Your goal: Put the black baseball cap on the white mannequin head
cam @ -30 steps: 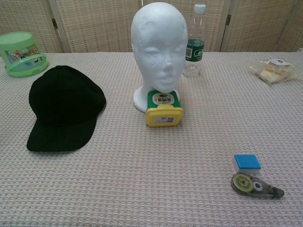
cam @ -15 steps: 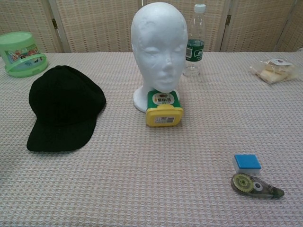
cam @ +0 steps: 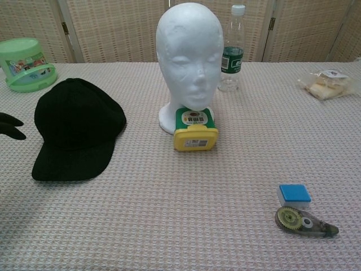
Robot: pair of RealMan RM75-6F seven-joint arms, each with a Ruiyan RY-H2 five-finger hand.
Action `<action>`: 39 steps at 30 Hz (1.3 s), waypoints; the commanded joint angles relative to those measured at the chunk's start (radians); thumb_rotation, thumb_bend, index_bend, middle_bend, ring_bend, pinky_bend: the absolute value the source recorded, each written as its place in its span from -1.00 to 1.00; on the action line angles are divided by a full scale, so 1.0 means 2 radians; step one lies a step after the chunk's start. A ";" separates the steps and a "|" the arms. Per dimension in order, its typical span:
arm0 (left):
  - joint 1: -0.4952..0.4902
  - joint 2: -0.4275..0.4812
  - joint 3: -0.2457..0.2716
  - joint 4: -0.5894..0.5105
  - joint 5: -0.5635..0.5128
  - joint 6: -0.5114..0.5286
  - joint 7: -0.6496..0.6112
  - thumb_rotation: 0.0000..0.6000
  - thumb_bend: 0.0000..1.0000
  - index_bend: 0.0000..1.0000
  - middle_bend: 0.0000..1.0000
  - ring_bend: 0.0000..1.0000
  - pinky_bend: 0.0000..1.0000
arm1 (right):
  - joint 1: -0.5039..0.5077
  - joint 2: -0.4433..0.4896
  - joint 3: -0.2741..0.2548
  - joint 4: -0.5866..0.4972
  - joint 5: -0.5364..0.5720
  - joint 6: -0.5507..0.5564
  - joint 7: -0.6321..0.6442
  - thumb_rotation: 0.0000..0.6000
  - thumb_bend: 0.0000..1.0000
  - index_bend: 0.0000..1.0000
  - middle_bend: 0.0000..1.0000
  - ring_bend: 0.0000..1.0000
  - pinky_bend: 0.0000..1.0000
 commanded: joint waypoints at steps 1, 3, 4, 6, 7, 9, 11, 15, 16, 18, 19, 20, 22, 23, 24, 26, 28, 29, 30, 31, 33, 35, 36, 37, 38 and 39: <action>-0.008 -0.012 -0.004 0.011 -0.009 -0.010 -0.007 1.00 -0.47 -0.42 -0.56 -0.51 -0.30 | -0.005 -0.002 0.003 0.003 0.001 0.008 0.001 1.00 -0.34 -1.00 -1.00 -1.00 -1.00; -0.015 -0.017 -0.006 0.012 -0.016 -0.026 0.002 1.00 -0.47 -0.41 -0.56 -0.51 -0.30 | -0.005 -0.004 0.004 0.002 0.003 0.007 -0.004 1.00 -0.34 -1.00 -1.00 -1.00 -1.00; -0.018 -0.020 -0.008 0.012 -0.018 -0.031 0.005 1.00 -0.47 -0.39 -0.56 -0.51 -0.30 | -0.005 -0.004 0.004 0.002 0.003 0.006 -0.006 1.00 -0.34 -1.00 -1.00 -1.00 -1.00; -0.026 -0.027 -0.012 0.015 -0.022 -0.041 0.006 1.00 -0.47 -0.38 -0.55 -0.51 -0.30 | -0.006 -0.004 0.003 0.001 -0.001 0.006 -0.009 1.00 -0.34 -1.00 -1.00 -1.00 -1.00; -0.029 -0.031 -0.014 0.017 -0.023 -0.043 0.006 1.00 -0.47 -0.38 -0.55 -0.51 -0.30 | -0.006 -0.005 0.003 0.001 -0.002 0.007 -0.010 1.00 -0.34 -1.00 -1.00 -1.00 -1.00; -0.035 -0.040 -0.018 0.025 -0.026 -0.048 0.005 1.00 -0.47 -0.38 -0.53 -0.51 -0.30 | -0.007 -0.006 0.001 0.002 -0.006 0.008 -0.012 1.00 -0.34 -1.00 -1.00 -1.00 -1.00; -0.041 -0.047 -0.022 0.031 -0.033 -0.056 0.003 1.00 -0.47 -0.38 -0.53 -0.51 -0.29 | -0.008 -0.006 0.000 0.003 -0.010 0.008 -0.014 1.00 -0.34 -1.00 -1.00 -1.00 -1.00; -0.049 -0.061 -0.030 0.040 -0.048 -0.063 0.002 1.00 -0.47 -0.37 -0.51 -0.50 -0.29 | -0.007 -0.007 0.001 0.003 -0.010 0.007 -0.015 1.00 -0.34 -1.00 -1.00 -1.00 -1.00; -0.049 -0.068 -0.034 0.044 -0.052 -0.061 0.005 1.00 -0.47 -0.35 -0.48 -0.48 -0.26 | -0.007 -0.007 0.001 0.003 -0.010 0.007 -0.015 1.00 -0.34 -1.00 -1.00 -1.00 -1.00; -0.052 -0.084 -0.039 0.053 -0.059 -0.061 0.010 1.00 -0.47 -0.32 -0.43 -0.44 -0.22 | -0.007 -0.007 0.002 0.002 -0.009 0.006 -0.016 1.00 -0.34 -1.00 -1.00 -1.00 -1.00; -0.054 -0.089 -0.039 0.057 -0.061 -0.064 0.012 1.00 -0.47 -0.31 -0.42 -0.44 -0.21 | -0.007 -0.007 0.002 0.002 -0.008 0.006 -0.016 1.00 -0.34 -1.00 -1.00 -1.00 -1.00; -0.057 -0.095 -0.039 0.063 -0.064 -0.068 0.014 1.00 -0.47 -0.31 -0.42 -0.44 -0.21 | -0.008 -0.007 0.002 0.002 -0.008 0.006 -0.017 1.00 -0.34 -1.00 -1.00 -1.00 -1.00; -0.060 -0.104 -0.040 0.072 -0.068 -0.071 0.019 1.00 -0.47 -0.31 -0.42 -0.44 -0.21 | -0.008 -0.007 0.003 0.001 -0.007 0.006 -0.017 1.00 -0.34 -1.00 -1.00 -1.00 -1.00; -0.061 -0.109 -0.040 0.077 -0.071 -0.074 0.020 1.00 -0.47 -0.31 -0.42 -0.43 -0.21 | -0.008 -0.007 0.003 0.001 -0.007 0.006 -0.017 1.00 -0.34 -1.00 -1.00 -1.00 -1.00; -0.062 -0.112 -0.039 0.080 -0.074 -0.076 0.021 1.00 -0.47 -0.31 -0.42 -0.43 -0.21 | -0.008 -0.007 0.003 0.001 -0.007 0.006 -0.016 1.00 -0.34 -1.00 -1.00 -1.00 -1.00; -0.062 -0.119 -0.039 0.088 -0.077 -0.075 0.024 1.00 -0.47 -0.31 -0.42 -0.43 -0.21 | -0.008 -0.007 0.003 0.002 -0.007 0.006 -0.016 1.00 -0.34 -1.00 -1.00 -1.00 -1.00; -0.063 -0.125 -0.038 0.098 -0.078 -0.072 0.028 1.00 -0.47 -0.31 -0.42 -0.43 -0.21 | -0.008 -0.006 0.003 0.002 -0.009 0.005 -0.016 1.00 -0.34 -1.00 -1.00 -1.00 -1.00; -0.063 -0.128 -0.037 0.103 -0.077 -0.070 0.029 1.00 -0.47 -0.31 -0.42 -0.43 -0.21 | -0.008 -0.006 0.002 0.002 -0.010 0.006 -0.016 1.00 -0.34 -1.00 -1.00 -1.00 -1.00; -0.063 -0.132 -0.036 0.110 -0.075 -0.066 0.030 1.00 -0.47 -0.31 -0.42 -0.43 -0.21 | -0.008 -0.007 0.002 0.002 -0.011 0.007 -0.016 1.00 -0.34 -1.00 -1.00 -1.00 -1.00; -0.063 -0.134 -0.035 0.115 -0.074 -0.064 0.031 1.00 -0.47 -0.31 -0.42 -0.43 -0.21 | -0.009 -0.006 0.002 0.002 -0.012 0.007 -0.016 1.00 -0.34 -1.00 -1.00 -1.00 -1.00; -0.064 -0.138 -0.033 0.122 -0.076 -0.063 0.033 1.00 -0.47 -0.31 -0.42 -0.43 -0.21 | -0.010 -0.007 0.001 0.002 -0.013 0.009 -0.017 1.00 -0.34 -1.00 -1.00 -1.00 -1.00; -0.065 -0.141 -0.033 0.126 -0.077 -0.062 0.035 1.00 -0.47 -0.31 -0.42 -0.43 -0.21 | -0.010 -0.007 0.002 0.002 -0.013 0.008 -0.018 1.00 -0.34 -1.00 -1.00 -1.00 -1.00; -0.066 -0.142 -0.033 0.129 -0.077 -0.062 0.037 1.00 -0.47 -0.31 -0.42 -0.43 -0.21 | -0.009 -0.007 0.002 0.002 -0.013 0.007 -0.018 1.00 -0.34 -1.00 -1.00 -1.00 -1.00; -0.066 -0.143 -0.033 0.131 -0.078 -0.061 0.036 1.00 -0.47 -0.31 -0.42 -0.43 -0.21 | -0.009 -0.007 0.002 0.002 -0.013 0.007 -0.019 1.00 -0.34 -1.00 -1.00 -1.00 -1.00; -0.066 -0.146 -0.034 0.134 -0.079 -0.059 0.035 1.00 -0.47 -0.31 -0.42 -0.43 -0.21 | -0.009 -0.007 0.002 0.002 -0.012 0.006 -0.020 1.00 -0.34 -1.00 -1.00 -1.00 -1.00; -0.065 -0.148 -0.035 0.136 -0.080 -0.055 0.034 1.00 -0.47 -0.31 -0.42 -0.43 -0.21 | -0.009 -0.007 0.002 0.001 -0.012 0.005 -0.020 1.00 -0.34 -1.00 -1.00 -1.00 -1.00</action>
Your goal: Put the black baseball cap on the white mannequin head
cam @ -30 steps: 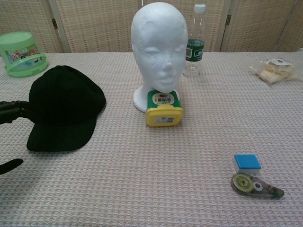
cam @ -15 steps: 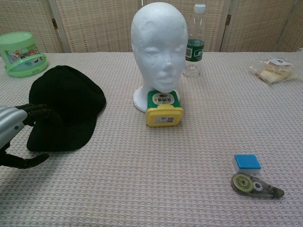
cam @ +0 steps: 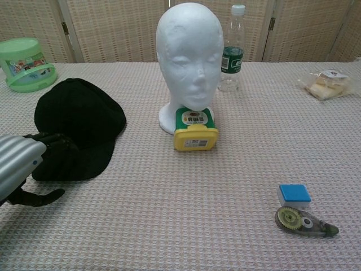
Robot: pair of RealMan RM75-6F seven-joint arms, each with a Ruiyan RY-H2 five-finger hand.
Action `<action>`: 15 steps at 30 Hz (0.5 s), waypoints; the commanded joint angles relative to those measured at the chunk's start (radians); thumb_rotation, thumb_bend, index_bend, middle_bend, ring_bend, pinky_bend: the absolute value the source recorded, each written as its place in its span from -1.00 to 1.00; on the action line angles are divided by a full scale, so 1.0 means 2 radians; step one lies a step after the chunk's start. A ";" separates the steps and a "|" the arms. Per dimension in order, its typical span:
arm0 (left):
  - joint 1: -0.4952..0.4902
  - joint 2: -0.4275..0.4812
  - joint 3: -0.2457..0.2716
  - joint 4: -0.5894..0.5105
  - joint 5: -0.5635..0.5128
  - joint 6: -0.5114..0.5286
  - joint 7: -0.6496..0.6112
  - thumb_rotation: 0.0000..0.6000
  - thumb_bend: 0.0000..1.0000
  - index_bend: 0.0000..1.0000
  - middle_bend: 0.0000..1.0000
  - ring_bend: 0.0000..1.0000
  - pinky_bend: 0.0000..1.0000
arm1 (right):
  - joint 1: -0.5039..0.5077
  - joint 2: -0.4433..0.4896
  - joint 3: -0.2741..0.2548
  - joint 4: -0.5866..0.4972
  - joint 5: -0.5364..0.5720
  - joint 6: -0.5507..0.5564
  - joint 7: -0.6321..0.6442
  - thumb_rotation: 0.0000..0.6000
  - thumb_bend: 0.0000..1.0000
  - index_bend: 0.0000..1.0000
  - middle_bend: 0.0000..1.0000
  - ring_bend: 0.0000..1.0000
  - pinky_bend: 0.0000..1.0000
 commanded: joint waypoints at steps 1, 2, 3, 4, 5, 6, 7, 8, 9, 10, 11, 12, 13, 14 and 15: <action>0.001 -0.006 -0.003 0.008 -0.003 0.009 -0.001 1.00 -0.47 -0.31 -0.42 -0.43 -0.21 | 0.000 0.000 0.000 -0.001 0.001 0.000 -0.001 1.00 -0.34 -1.00 -1.00 -1.00 -1.00; 0.002 -0.007 -0.003 0.011 -0.004 0.011 -0.001 1.00 -0.47 -0.31 -0.42 -0.43 -0.21 | -0.001 0.000 0.000 -0.001 0.001 0.000 -0.002 1.00 -0.34 -1.00 -1.00 -1.00 -1.00; 0.003 -0.009 -0.002 0.013 -0.006 0.013 -0.004 1.00 -0.47 -0.31 -0.42 -0.43 -0.21 | -0.001 0.000 0.000 -0.001 0.001 0.001 -0.002 1.00 -0.34 -1.00 -1.00 -1.00 -1.00; 0.003 -0.010 -0.002 0.015 -0.006 0.013 -0.003 1.00 -0.47 -0.31 -0.42 -0.43 -0.21 | -0.001 0.000 0.000 -0.001 0.000 0.001 -0.003 1.00 -0.34 -1.00 -1.00 -1.00 -1.00; 0.002 -0.010 -0.002 0.017 -0.007 0.012 -0.002 1.00 -0.47 -0.31 -0.42 -0.43 -0.21 | -0.001 0.000 0.000 -0.001 -0.001 0.001 -0.003 1.00 -0.34 -1.00 -1.00 -1.00 -1.00; 0.002 -0.011 -0.001 0.017 -0.009 0.010 -0.002 1.00 -0.47 -0.31 -0.42 -0.43 -0.21 | -0.002 0.000 -0.001 -0.001 -0.002 0.001 -0.003 1.00 -0.34 -1.00 -1.00 -1.00 -1.00; 0.001 -0.011 0.000 0.017 -0.010 0.008 -0.003 1.00 -0.47 -0.31 -0.42 -0.43 -0.21 | -0.002 0.000 -0.001 -0.001 -0.002 0.001 -0.003 1.00 -0.34 -1.00 -1.00 -1.00 -1.00; 0.000 -0.011 0.000 0.017 -0.012 0.007 -0.004 1.00 -0.47 -0.31 -0.42 -0.43 -0.21 | -0.002 -0.001 -0.001 -0.001 -0.002 0.001 -0.003 1.00 -0.34 -1.00 -1.00 -1.00 -1.00; 0.000 -0.011 0.001 0.017 -0.013 0.006 -0.005 1.00 -0.47 -0.31 -0.42 -0.43 -0.21 | -0.002 0.000 0.000 -0.001 -0.002 0.002 -0.003 1.00 -0.34 -1.00 -1.00 -1.00 -1.00; 0.000 -0.012 0.001 0.018 -0.014 0.006 -0.007 1.00 -0.47 -0.31 -0.42 -0.43 -0.20 | -0.002 0.000 0.000 -0.001 -0.002 0.002 -0.003 1.00 -0.34 -1.00 -1.00 -1.00 -1.00; -0.001 -0.013 0.001 0.019 -0.014 0.006 -0.009 1.00 -0.47 -0.31 -0.42 -0.43 -0.21 | -0.002 0.000 0.000 -0.001 -0.002 0.003 -0.002 1.00 -0.34 -1.00 -1.00 -1.00 -1.00; -0.001 -0.015 0.001 0.022 -0.015 0.006 -0.012 1.00 -0.47 -0.31 -0.42 -0.43 -0.21 | -0.003 0.000 0.000 -0.001 -0.003 0.005 0.000 1.00 -0.34 -1.00 -1.00 -1.00 -1.00; -0.002 -0.016 0.002 0.025 -0.016 0.005 -0.014 1.00 -0.47 -0.31 -0.42 -0.43 -0.21 | -0.004 0.001 0.000 0.000 -0.004 0.006 0.001 1.00 -0.34 -1.00 -1.00 -1.00 -1.00; -0.003 -0.018 0.002 0.027 -0.017 0.004 -0.016 1.00 -0.47 -0.31 -0.42 -0.43 -0.21 | -0.004 0.001 -0.001 0.000 -0.005 0.008 0.002 1.00 -0.34 -1.00 -1.00 -1.00 -1.00; -0.004 -0.021 0.002 0.032 -0.017 0.003 -0.018 1.00 -0.47 -0.31 -0.42 -0.43 -0.21 | -0.005 0.001 -0.001 0.001 -0.006 0.011 0.004 1.00 -0.34 -1.00 -1.00 -1.00 -1.00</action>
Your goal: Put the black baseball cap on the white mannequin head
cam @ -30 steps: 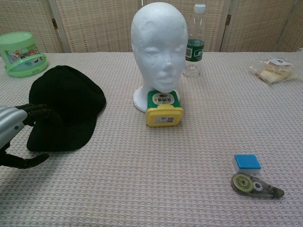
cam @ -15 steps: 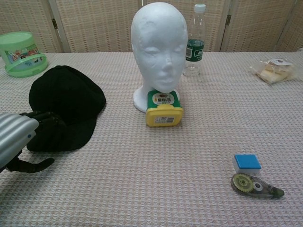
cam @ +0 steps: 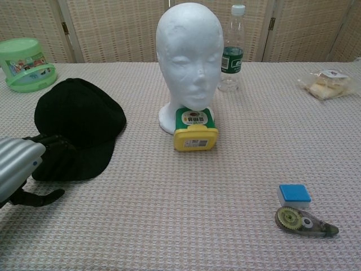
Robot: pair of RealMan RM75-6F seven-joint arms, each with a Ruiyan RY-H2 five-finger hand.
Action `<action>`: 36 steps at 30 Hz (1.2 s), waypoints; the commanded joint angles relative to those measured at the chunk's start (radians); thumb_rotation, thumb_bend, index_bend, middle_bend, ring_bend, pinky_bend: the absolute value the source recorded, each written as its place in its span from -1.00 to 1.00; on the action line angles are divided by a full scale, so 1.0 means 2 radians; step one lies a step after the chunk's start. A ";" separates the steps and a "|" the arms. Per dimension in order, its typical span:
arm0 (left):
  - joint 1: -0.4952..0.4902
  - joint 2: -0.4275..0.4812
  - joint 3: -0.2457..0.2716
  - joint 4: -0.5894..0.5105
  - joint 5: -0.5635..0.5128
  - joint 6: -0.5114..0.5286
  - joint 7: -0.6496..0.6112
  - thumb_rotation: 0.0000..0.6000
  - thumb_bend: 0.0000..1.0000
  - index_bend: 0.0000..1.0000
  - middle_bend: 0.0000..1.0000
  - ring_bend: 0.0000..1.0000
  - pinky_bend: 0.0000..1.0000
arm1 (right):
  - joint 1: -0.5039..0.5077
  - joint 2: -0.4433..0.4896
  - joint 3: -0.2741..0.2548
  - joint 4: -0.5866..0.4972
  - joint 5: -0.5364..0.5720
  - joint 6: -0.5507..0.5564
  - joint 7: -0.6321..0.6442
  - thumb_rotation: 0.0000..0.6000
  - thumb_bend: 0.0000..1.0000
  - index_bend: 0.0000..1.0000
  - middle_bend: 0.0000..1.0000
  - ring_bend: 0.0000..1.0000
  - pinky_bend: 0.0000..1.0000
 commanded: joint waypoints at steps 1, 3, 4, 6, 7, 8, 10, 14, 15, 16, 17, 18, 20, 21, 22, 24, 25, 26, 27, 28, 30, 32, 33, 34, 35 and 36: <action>-0.003 -0.006 0.001 0.009 -0.001 -0.002 -0.005 1.00 -0.47 -0.31 -0.42 -0.43 -0.21 | -0.002 0.001 0.000 0.002 -0.003 0.005 0.004 1.00 -0.34 -1.00 -1.00 -1.00 -1.00; -0.006 -0.009 0.002 0.018 0.002 -0.001 -0.011 1.00 -0.47 -0.31 -0.42 -0.43 -0.21 | -0.003 0.001 -0.001 0.003 -0.005 0.008 0.006 1.00 -0.34 -1.00 -1.00 -1.00 -1.00; -0.008 -0.010 0.003 0.024 0.004 -0.002 -0.015 1.00 -0.47 -0.31 -0.42 -0.43 -0.21 | -0.003 0.001 -0.001 0.004 -0.006 0.009 0.007 1.00 -0.34 -1.00 -1.00 -1.00 -1.00; -0.010 -0.011 0.004 0.037 0.006 0.001 -0.021 1.00 -0.47 -0.31 -0.42 -0.43 -0.21 | -0.005 0.000 -0.001 0.005 -0.007 0.013 0.007 1.00 -0.34 -1.00 -1.00 -1.00 -1.00; -0.011 -0.012 0.004 0.043 0.007 0.003 -0.024 1.00 -0.47 -0.31 -0.42 -0.43 -0.21 | -0.007 -0.001 0.001 0.005 -0.005 0.017 0.004 1.00 -0.34 -1.00 -1.00 -1.00 -1.00; -0.011 -0.013 0.004 0.048 0.008 0.004 -0.027 1.00 -0.47 -0.31 -0.42 -0.43 -0.21 | -0.008 -0.004 0.004 0.006 -0.004 0.020 0.001 1.00 -0.34 -1.00 -1.00 -1.00 -1.00; -0.012 -0.017 0.005 0.058 0.009 0.008 -0.030 1.00 -0.47 -0.31 -0.42 -0.43 -0.21 | -0.009 -0.005 0.002 0.006 -0.006 0.021 0.000 1.00 -0.34 -1.00 -1.00 -1.00 -1.00; -0.012 -0.033 0.002 0.081 0.010 0.023 -0.037 1.00 -0.46 -0.29 -0.42 -0.43 -0.21 | -0.010 -0.005 0.001 0.007 -0.010 0.021 -0.001 1.00 -0.34 -1.00 -1.00 -1.00 -1.00; -0.011 -0.038 0.001 0.088 0.010 0.025 -0.036 1.00 -0.45 -0.29 -0.41 -0.43 -0.21 | -0.010 -0.004 0.000 0.007 -0.012 0.022 0.000 1.00 -0.34 -1.00 -1.00 -1.00 -1.00; -0.012 -0.040 0.001 0.092 0.009 0.025 -0.036 1.00 -0.44 -0.29 -0.41 -0.43 -0.21 | -0.011 -0.004 0.000 0.008 -0.013 0.023 0.000 1.00 -0.34 -1.00 -1.00 -1.00 -1.00; -0.012 -0.041 0.001 0.095 0.009 0.026 -0.035 1.00 -0.44 -0.28 -0.41 -0.43 -0.21 | -0.011 -0.004 0.000 0.008 -0.014 0.024 0.000 1.00 -0.34 -1.00 -1.00 -1.00 -1.00; -0.012 -0.043 0.001 0.100 0.009 0.028 -0.034 1.00 -0.44 -0.28 -0.41 -0.43 -0.20 | -0.011 -0.004 -0.001 0.009 -0.015 0.025 0.001 1.00 -0.34 -1.00 -1.00 -1.00 -1.00; -0.013 -0.047 -0.001 0.106 0.008 0.031 -0.034 1.00 -0.44 -0.28 -0.41 -0.43 -0.21 | -0.012 -0.004 -0.001 0.009 -0.016 0.025 0.002 1.00 -0.34 -1.00 -1.00 -1.00 -1.00; -0.013 -0.050 -0.002 0.110 0.008 0.035 -0.035 1.00 -0.44 -0.28 -0.40 -0.43 -0.21 | -0.012 -0.004 -0.001 0.010 -0.016 0.025 0.002 1.00 -0.34 -1.00 -1.00 -1.00 -1.00; -0.014 -0.052 -0.002 0.114 0.008 0.036 -0.037 1.00 -0.44 -0.27 -0.39 -0.43 -0.21 | -0.011 -0.004 -0.001 0.010 -0.016 0.024 0.001 1.00 -0.34 -1.00 -1.00 -1.00 -1.00; -0.014 -0.057 -0.003 0.122 0.008 0.040 -0.041 1.00 -0.43 -0.26 -0.38 -0.42 -0.20 | -0.011 -0.004 -0.001 0.009 -0.016 0.023 0.000 1.00 -0.34 -1.00 -1.00 -1.00 -1.00; -0.015 -0.060 -0.004 0.126 0.008 0.042 -0.043 1.00 -0.42 -0.25 -0.36 -0.41 -0.20 | -0.011 -0.004 -0.001 0.009 -0.017 0.022 0.000 1.00 -0.34 -1.00 -1.00 -1.00 -1.00; -0.015 -0.064 -0.006 0.133 0.006 0.046 -0.045 1.00 -0.40 -0.23 -0.35 -0.40 -0.19 | -0.011 -0.004 -0.001 0.009 -0.017 0.022 0.000 1.00 -0.34 -1.00 -1.00 -1.00 -1.00; -0.015 -0.068 -0.008 0.139 0.005 0.049 -0.045 1.00 -0.39 -0.22 -0.33 -0.38 -0.17 | -0.011 -0.004 -0.001 0.009 -0.017 0.022 0.000 1.00 -0.34 -1.00 -1.00 -1.00 -1.00; -0.015 -0.072 -0.010 0.145 0.004 0.051 -0.045 1.00 -0.38 -0.21 -0.31 -0.36 -0.16 | -0.011 -0.004 -0.001 0.009 -0.017 0.023 0.000 1.00 -0.34 -1.00 -1.00 -1.00 -1.00; -0.016 -0.078 -0.012 0.156 0.000 0.050 -0.046 1.00 -0.38 -0.19 -0.29 -0.34 -0.14 | -0.012 -0.004 -0.001 0.009 -0.018 0.024 0.000 1.00 -0.34 -1.00 -1.00 -1.00 -1.00; -0.017 -0.082 -0.014 0.165 -0.003 0.049 -0.047 1.00 -0.38 -0.20 -0.29 -0.34 -0.14 | -0.012 -0.004 -0.001 0.010 -0.018 0.024 0.001 1.00 -0.34 -1.00 -1.00 -1.00 -1.00; -0.018 -0.085 -0.015 0.169 -0.005 0.050 -0.048 1.00 -0.38 -0.20 -0.29 -0.34 -0.14 | -0.012 -0.004 -0.002 0.010 -0.019 0.024 0.001 1.00 -0.34 -1.00 -1.00 -1.00 -1.00; -0.018 -0.088 -0.016 0.174 -0.007 0.050 -0.048 1.00 -0.38 -0.19 -0.29 -0.34 -0.14 | -0.011 -0.003 -0.002 0.011 -0.021 0.024 0.003 1.00 -0.34 -1.00 -1.00 -1.00 -1.00; -0.018 -0.091 -0.017 0.179 -0.008 0.051 -0.048 1.00 -0.38 -0.19 -0.29 -0.34 -0.14 | -0.011 -0.003 -0.003 0.011 -0.021 0.023 0.003 1.00 -0.34 -1.00 -1.00 -1.00 -1.00; -0.018 -0.095 -0.017 0.185 -0.009 0.051 -0.047 1.00 -0.38 -0.19 -0.29 -0.34 -0.14 | -0.011 -0.002 -0.003 0.010 -0.021 0.023 0.004 1.00 -0.34 -1.00 -1.00 -1.00 -1.00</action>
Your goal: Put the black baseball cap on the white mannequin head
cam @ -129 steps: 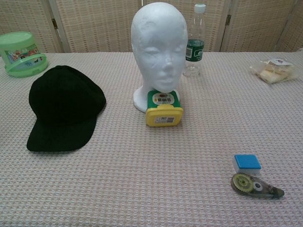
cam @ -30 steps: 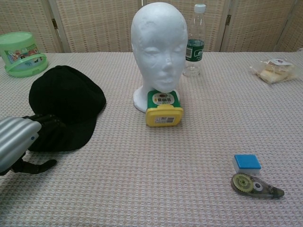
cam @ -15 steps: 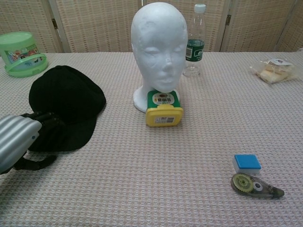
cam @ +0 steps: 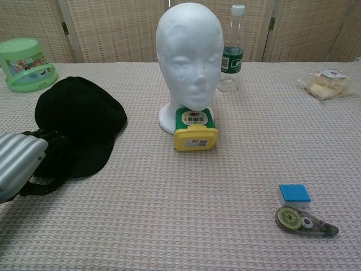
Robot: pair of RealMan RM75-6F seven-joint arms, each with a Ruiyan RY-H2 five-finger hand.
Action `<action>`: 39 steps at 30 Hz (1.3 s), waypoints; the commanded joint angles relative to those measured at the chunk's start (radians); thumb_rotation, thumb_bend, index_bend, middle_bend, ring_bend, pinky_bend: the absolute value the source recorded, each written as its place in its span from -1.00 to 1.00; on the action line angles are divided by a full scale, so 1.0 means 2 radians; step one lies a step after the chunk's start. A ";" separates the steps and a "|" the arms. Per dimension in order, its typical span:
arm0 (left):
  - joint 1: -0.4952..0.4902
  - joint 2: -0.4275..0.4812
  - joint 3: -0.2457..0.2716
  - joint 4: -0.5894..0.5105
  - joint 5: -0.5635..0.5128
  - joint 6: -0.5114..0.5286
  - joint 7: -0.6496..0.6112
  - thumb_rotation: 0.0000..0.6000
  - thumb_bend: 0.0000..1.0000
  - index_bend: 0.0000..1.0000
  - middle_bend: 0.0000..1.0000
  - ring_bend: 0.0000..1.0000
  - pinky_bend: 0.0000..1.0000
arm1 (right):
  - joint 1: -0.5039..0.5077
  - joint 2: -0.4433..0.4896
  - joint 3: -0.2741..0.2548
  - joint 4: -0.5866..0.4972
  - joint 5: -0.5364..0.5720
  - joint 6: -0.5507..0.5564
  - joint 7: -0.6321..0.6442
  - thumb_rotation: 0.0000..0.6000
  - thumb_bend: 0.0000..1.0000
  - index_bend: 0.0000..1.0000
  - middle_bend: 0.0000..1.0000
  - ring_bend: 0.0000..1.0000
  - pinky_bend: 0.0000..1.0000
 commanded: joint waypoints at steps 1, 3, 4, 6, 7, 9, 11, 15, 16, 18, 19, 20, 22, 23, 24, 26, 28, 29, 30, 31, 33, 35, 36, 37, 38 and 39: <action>-0.001 -0.011 -0.002 0.016 -0.005 0.001 0.000 1.00 -0.38 -0.19 -0.29 -0.34 -0.14 | 0.000 0.001 0.000 0.000 0.000 0.000 0.001 1.00 -0.34 -1.00 -1.00 -1.00 -1.00; -0.002 -0.017 -0.002 0.029 -0.005 0.004 0.002 1.00 -0.38 -0.20 -0.29 -0.34 -0.14 | -0.001 -0.001 0.003 0.000 0.002 0.004 -0.002 1.00 -0.34 -1.00 -1.00 -1.00 -1.00; -0.001 -0.020 -0.001 0.036 -0.005 0.006 0.005 1.00 -0.38 -0.20 -0.29 -0.34 -0.14 | -0.002 -0.002 0.004 0.000 0.003 0.007 -0.003 1.00 -0.34 -1.00 -1.00 -1.00 -1.00; 0.000 -0.027 0.000 0.046 -0.005 0.012 0.008 1.00 -0.38 -0.20 -0.29 -0.34 -0.14 | -0.003 -0.003 0.004 0.001 0.002 0.008 -0.001 1.00 -0.34 -1.00 -1.00 -1.00 -1.00; 0.000 -0.029 0.000 0.050 -0.005 0.015 0.009 1.00 -0.38 -0.20 -0.29 -0.34 -0.14 | -0.003 -0.003 0.004 0.001 0.002 0.008 -0.001 1.00 -0.34 -1.00 -1.00 -1.00 -1.00; 0.000 -0.034 0.000 0.059 -0.004 0.021 0.014 1.00 -0.37 -0.20 -0.29 -0.34 -0.14 | -0.003 -0.002 0.003 0.002 0.000 0.008 -0.001 1.00 -0.34 -1.00 -1.00 -1.00 -1.00; 0.000 -0.038 -0.001 0.065 -0.005 0.024 0.015 1.00 -0.38 -0.20 -0.29 -0.34 -0.14 | -0.003 -0.002 0.002 0.002 -0.002 0.008 -0.001 1.00 -0.34 -1.00 -1.00 -1.00 -1.00; -0.003 -0.046 -0.007 0.081 -0.010 0.027 0.013 1.00 -0.38 -0.19 -0.29 -0.34 -0.14 | -0.003 -0.001 0.001 0.002 -0.004 0.007 -0.001 1.00 -0.34 -1.00 -1.00 -1.00 -1.00; -0.004 -0.047 -0.007 0.084 -0.011 0.027 0.012 1.00 -0.38 -0.19 -0.29 -0.34 -0.14 | -0.003 -0.001 0.001 0.003 -0.004 0.006 0.000 1.00 -0.34 -1.00 -1.00 -1.00 -1.00; -0.006 -0.051 -0.009 0.092 -0.013 0.027 0.010 1.00 -0.38 -0.19 -0.28 -0.34 -0.14 | -0.002 0.000 0.001 0.002 -0.003 0.005 0.000 1.00 -0.34 -1.00 -1.00 -1.00 -1.00; -0.006 -0.052 -0.009 0.096 -0.014 0.027 0.009 1.00 -0.38 -0.18 -0.28 -0.34 -0.14 | -0.002 0.000 0.001 0.002 -0.003 0.005 0.000 1.00 -0.34 -1.00 -1.00 -1.00 -1.00; -0.007 -0.055 -0.009 0.100 -0.015 0.026 0.007 1.00 -0.37 -0.18 -0.28 -0.34 -0.14 | -0.002 0.000 0.001 0.002 -0.003 0.005 0.000 1.00 -0.34 -1.00 -1.00 -1.00 -1.00; -0.007 -0.058 -0.009 0.107 -0.016 0.026 0.003 1.00 -0.37 -0.17 -0.27 -0.33 -0.13 | -0.002 0.000 0.001 0.002 -0.003 0.005 0.001 1.00 -0.34 -1.00 -1.00 -1.00 -1.00; -0.008 -0.060 -0.009 0.110 -0.016 0.028 -0.001 1.00 -0.36 -0.17 -0.27 -0.33 -0.11 | -0.001 0.000 0.001 0.001 -0.004 0.004 0.001 1.00 -0.34 -1.00 -1.00 -1.00 -1.00; -0.009 -0.063 -0.010 0.116 -0.017 0.030 -0.006 1.00 -0.34 -0.16 -0.26 -0.32 -0.07 | -0.001 0.000 0.001 0.002 -0.004 0.004 0.000 1.00 -0.34 -1.00 -1.00 -1.00 -1.00; -0.010 -0.067 -0.010 0.123 -0.018 0.032 -0.012 1.00 -0.30 -0.14 -0.22 -0.28 0.00 | -0.001 0.000 0.001 0.001 -0.004 0.003 -0.002 1.00 -0.34 -1.00 -1.00 -1.00 -1.00; -0.011 -0.071 -0.011 0.131 -0.018 0.036 -0.022 1.00 -0.28 -0.08 -0.15 -0.21 0.07 | -0.001 0.000 0.000 0.002 -0.005 0.002 -0.003 1.00 -0.34 -1.00 -1.00 -1.00 -1.00; -0.012 -0.074 -0.010 0.136 -0.017 0.039 -0.025 1.00 -0.27 -0.05 -0.12 -0.17 0.12 | -0.002 0.000 0.000 0.001 -0.004 0.002 -0.003 1.00 -0.34 -1.00 -1.00 -1.00 -1.00; -0.013 -0.076 -0.009 0.142 -0.016 0.043 -0.029 1.00 -0.26 -0.02 -0.09 -0.14 0.17 | -0.002 0.001 0.000 0.001 -0.004 0.003 -0.002 1.00 -0.34 -1.00 -1.00 -1.00 -1.00; -0.014 -0.079 -0.009 0.147 -0.014 0.048 -0.033 1.00 -0.26 0.01 -0.06 -0.11 0.22 | -0.003 0.001 0.000 0.001 -0.004 0.004 -0.002 1.00 -0.34 -1.00 -1.00 -1.00 -1.00; -0.016 -0.084 -0.006 0.162 -0.010 0.055 -0.047 1.00 -0.25 0.10 0.03 -0.05 0.29 | -0.004 0.000 0.000 0.002 -0.006 0.006 -0.001 1.00 -0.34 -1.00 -1.00 -1.00 -1.00; -0.018 -0.088 -0.005 0.175 -0.010 0.059 -0.060 1.00 -0.24 0.14 0.07 -0.03 0.30 | -0.005 0.000 -0.001 0.002 -0.006 0.007 -0.004 1.00 -0.34 -1.00 -1.00 -1.00 -1.00; -0.019 -0.090 -0.006 0.181 -0.010 0.059 -0.065 1.00 -0.24 0.14 0.07 -0.03 0.30 | -0.005 -0.001 -0.001 0.002 -0.007 0.006 -0.006 1.00 -0.34 -1.00 -1.00 -1.00 -1.00; -0.020 -0.091 -0.006 0.185 -0.011 0.059 -0.069 1.00 -0.24 0.15 0.08 -0.03 0.30 | -0.005 -0.001 -0.001 0.002 -0.007 0.006 -0.008 1.00 -0.34 -1.00 -1.00 -1.00 -1.00; -0.021 -0.092 -0.007 0.190 -0.012 0.058 -0.073 1.00 -0.24 0.15 0.08 -0.03 0.30 | -0.006 -0.002 -0.001 0.002 -0.006 0.006 -0.010 1.00 -0.34 -1.00 -1.00 -1.00 -1.00; -0.023 -0.092 -0.007 0.196 -0.012 0.059 -0.077 1.00 -0.24 0.16 0.09 -0.03 0.30 | -0.007 -0.002 -0.001 0.001 -0.006 0.006 -0.013 1.00 -0.34 -1.00 -1.00 -1.00 -1.00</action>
